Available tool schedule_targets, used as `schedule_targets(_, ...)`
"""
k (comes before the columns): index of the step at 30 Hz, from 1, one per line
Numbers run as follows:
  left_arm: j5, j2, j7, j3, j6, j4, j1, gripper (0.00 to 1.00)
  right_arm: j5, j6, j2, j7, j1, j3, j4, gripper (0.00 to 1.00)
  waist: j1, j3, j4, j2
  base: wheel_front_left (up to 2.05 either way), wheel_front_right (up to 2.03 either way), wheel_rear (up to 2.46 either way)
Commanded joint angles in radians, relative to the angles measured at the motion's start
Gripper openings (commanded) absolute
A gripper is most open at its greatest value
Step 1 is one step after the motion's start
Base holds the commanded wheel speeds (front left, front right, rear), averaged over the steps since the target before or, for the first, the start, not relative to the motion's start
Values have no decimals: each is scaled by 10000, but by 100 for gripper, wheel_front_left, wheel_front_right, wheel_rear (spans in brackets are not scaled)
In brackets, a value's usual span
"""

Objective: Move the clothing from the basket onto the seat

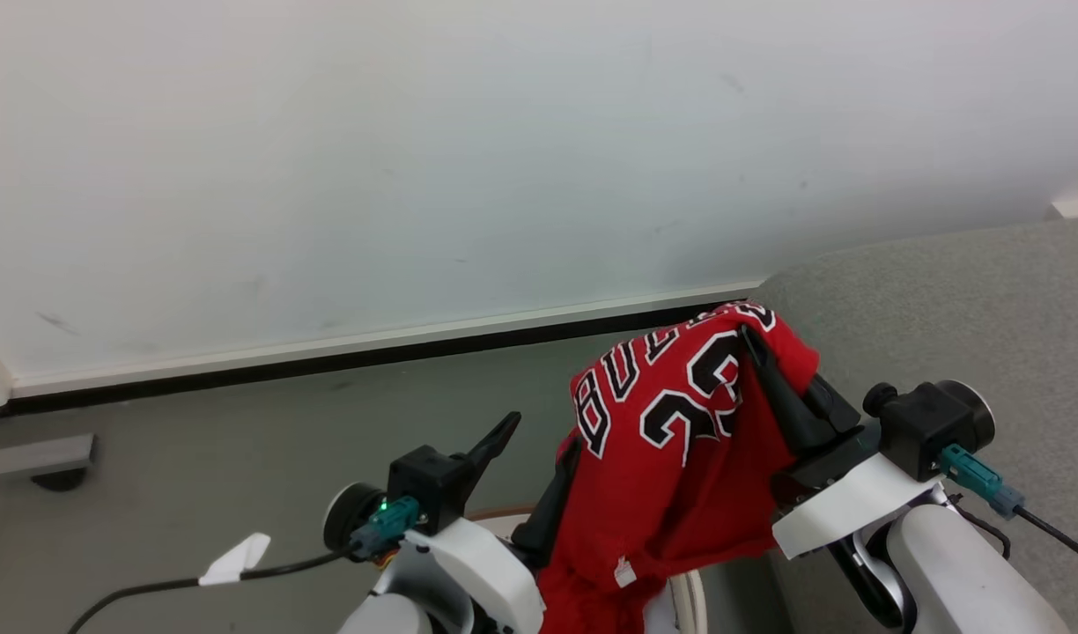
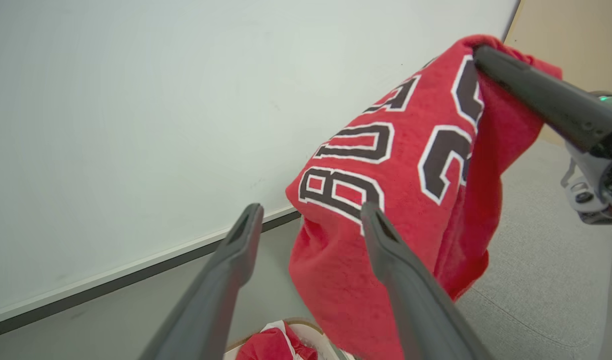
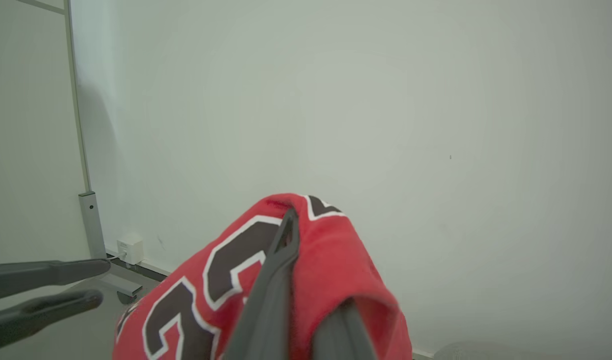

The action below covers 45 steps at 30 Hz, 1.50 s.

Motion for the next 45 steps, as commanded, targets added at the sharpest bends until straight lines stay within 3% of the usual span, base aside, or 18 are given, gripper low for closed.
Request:
schedule_targets(1,-57,57,-16,16,31,-46,31,100,-71,-21,-71,4,53,-48,-26,0,0,48,-195,0,0,0,0)
schedule_targets(17,-19,15,228,-269,66,-541,-223,100,-103,-21,-216,4,-49,-364,-186,0,0,732,-2444,0,0,0,0)
schedule_targets(24,156,-32,450,-522,-53,-712,-650,100,-148,-23,-260,4,-24,-1003,-500,0,0,1499,-2914,0,0,0,0)
schedule_targets(34,661,-188,987,-940,-298,-1122,-2131,100,443,-21,-398,5,-998,-2871,-956,0,0,3862,-2195,0,0,0,0)
schedule_targets(40,1010,-306,1048,-1078,-493,-1181,-3287,100,1028,-21,-1321,5,-3089,-4186,-467,0,0,5681,-1549,0,0,0,0)
schedule_targets(45,1104,-427,789,-964,-454,-1135,-4006,100,1266,-21,-2313,27,-4883,-5265,1080,0,0,6926,-1085,0,0,0,0)
